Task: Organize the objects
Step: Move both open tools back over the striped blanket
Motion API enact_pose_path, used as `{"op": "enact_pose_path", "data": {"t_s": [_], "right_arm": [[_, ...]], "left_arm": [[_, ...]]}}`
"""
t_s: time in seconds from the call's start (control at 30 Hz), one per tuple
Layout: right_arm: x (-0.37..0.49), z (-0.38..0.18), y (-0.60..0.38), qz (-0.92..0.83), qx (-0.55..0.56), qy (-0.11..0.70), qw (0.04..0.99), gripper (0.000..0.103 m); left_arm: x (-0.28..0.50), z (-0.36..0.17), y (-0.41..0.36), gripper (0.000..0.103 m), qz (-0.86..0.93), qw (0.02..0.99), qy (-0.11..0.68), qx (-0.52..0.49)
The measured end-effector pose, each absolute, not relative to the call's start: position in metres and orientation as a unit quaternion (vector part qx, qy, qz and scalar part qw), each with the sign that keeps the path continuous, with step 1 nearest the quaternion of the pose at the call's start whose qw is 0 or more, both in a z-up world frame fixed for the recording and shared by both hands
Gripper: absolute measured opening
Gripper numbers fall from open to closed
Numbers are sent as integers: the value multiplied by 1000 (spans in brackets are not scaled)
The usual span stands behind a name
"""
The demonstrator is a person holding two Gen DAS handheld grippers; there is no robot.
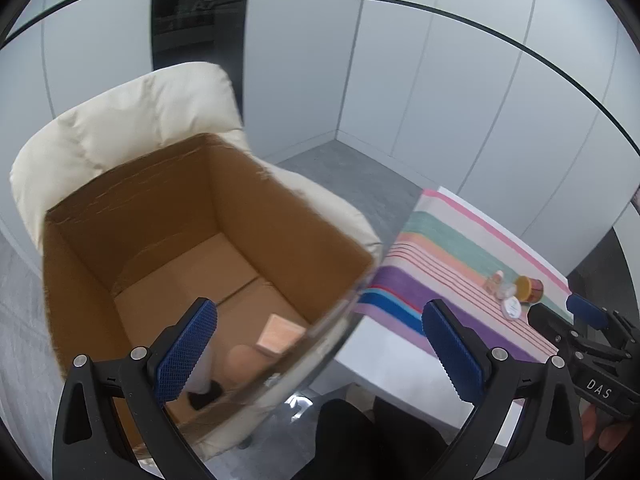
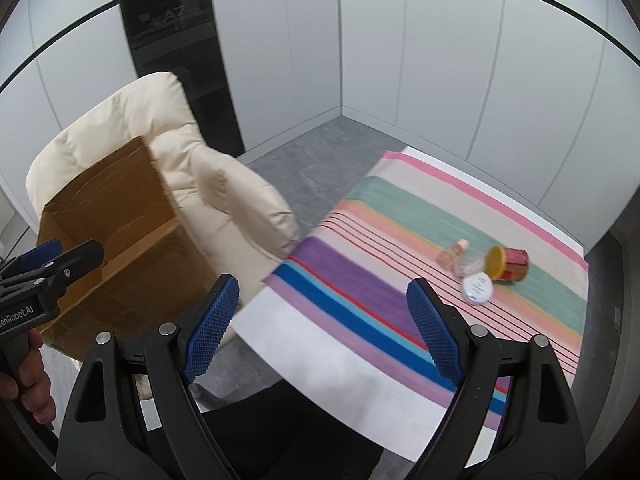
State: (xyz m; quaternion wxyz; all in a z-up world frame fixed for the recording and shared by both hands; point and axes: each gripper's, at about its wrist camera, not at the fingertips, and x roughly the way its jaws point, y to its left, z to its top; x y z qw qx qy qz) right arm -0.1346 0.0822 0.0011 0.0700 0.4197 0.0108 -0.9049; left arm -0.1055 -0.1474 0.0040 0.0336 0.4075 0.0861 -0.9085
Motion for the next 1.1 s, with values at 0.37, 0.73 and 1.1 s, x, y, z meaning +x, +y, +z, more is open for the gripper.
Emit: {"op": "enact_pose_path", "data": {"t_s": [0.37,0.73,1.1], "right_arm": [[-123,0,150,-907,421,-12,19,88],[-108,-4,201,-904,426,-28,-21,88],[-89,-7,253,-901,427,-56,-55,88]], "left_arm": [[-122,2,-85,103,-908,-13,65,413],[-130,-3,-28,103,-903,-57,43,424],[-136,-11,30,103,-895,-95,8,436]]}}
